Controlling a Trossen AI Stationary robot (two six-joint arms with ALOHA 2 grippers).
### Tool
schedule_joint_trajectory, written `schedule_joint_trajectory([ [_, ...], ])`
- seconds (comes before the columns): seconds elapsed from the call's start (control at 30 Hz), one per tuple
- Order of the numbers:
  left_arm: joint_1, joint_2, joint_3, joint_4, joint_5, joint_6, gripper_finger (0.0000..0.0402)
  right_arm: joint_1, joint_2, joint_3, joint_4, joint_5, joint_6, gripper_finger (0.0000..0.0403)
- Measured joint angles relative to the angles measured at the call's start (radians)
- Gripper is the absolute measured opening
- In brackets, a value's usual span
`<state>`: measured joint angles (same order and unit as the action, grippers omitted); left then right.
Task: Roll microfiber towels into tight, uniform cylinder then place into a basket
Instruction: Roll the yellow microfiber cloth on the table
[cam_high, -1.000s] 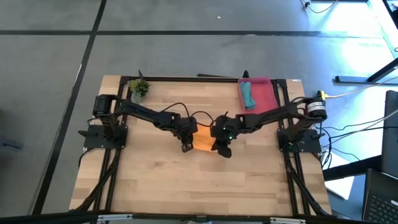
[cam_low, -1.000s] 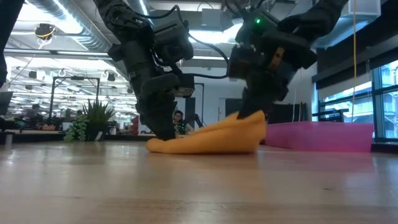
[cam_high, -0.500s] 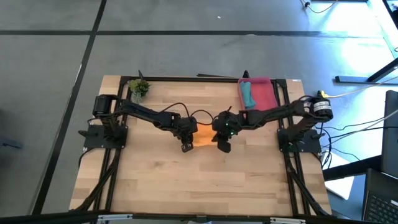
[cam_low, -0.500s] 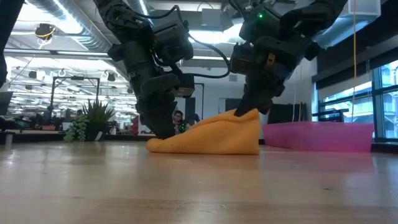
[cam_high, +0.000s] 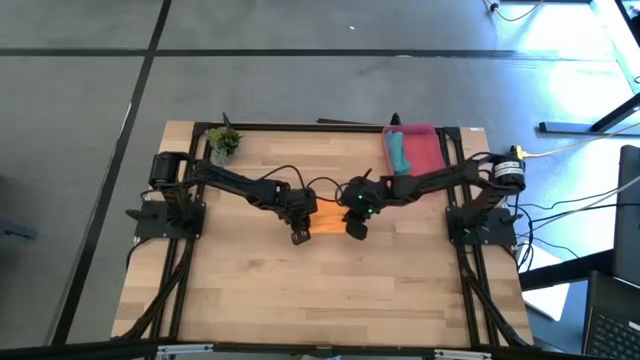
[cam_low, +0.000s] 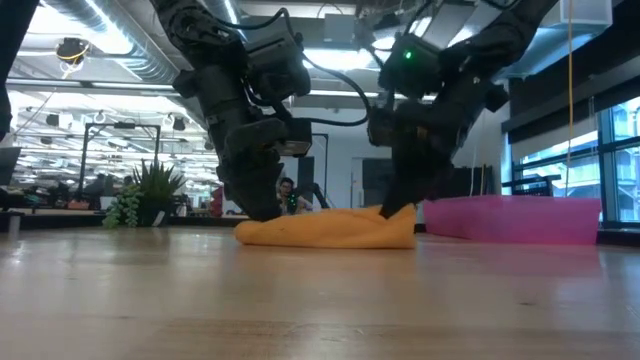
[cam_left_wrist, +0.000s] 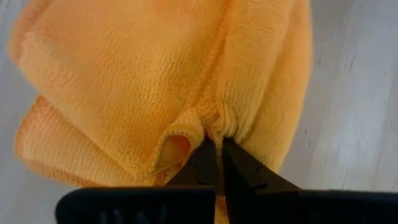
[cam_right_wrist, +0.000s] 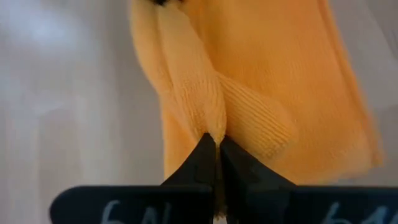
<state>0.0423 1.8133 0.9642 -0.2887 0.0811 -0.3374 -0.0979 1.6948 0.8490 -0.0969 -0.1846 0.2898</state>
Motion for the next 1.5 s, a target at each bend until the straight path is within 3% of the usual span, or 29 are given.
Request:
schedule_joint_trajectory([
  [0.33, -0.007, -0.007, -0.001, -0.002, -0.02, 0.0, 0.0, -0.016, 0.055, 0.001, 0.0, 0.007, 0.015, 0.0007],
  [0.7, -0.053, -0.109, -0.004, -0.053, -0.19, -0.01, 0.0, -0.016, 0.056, 0.001, -0.014, 0.027, -0.001, 0.0007],
  [0.97, -0.047, -0.076, -0.001, -0.052, -0.21, -0.016, 0.0, -0.016, 0.056, 0.001, -0.012, -0.048, -0.026, 0.0007],
  [1.5, -0.041, -0.007, 0.003, -0.028, -0.224, -0.016, 0.0, -0.01, 0.057, 0.0, -0.024, -0.044, -0.002, 0.0007],
])
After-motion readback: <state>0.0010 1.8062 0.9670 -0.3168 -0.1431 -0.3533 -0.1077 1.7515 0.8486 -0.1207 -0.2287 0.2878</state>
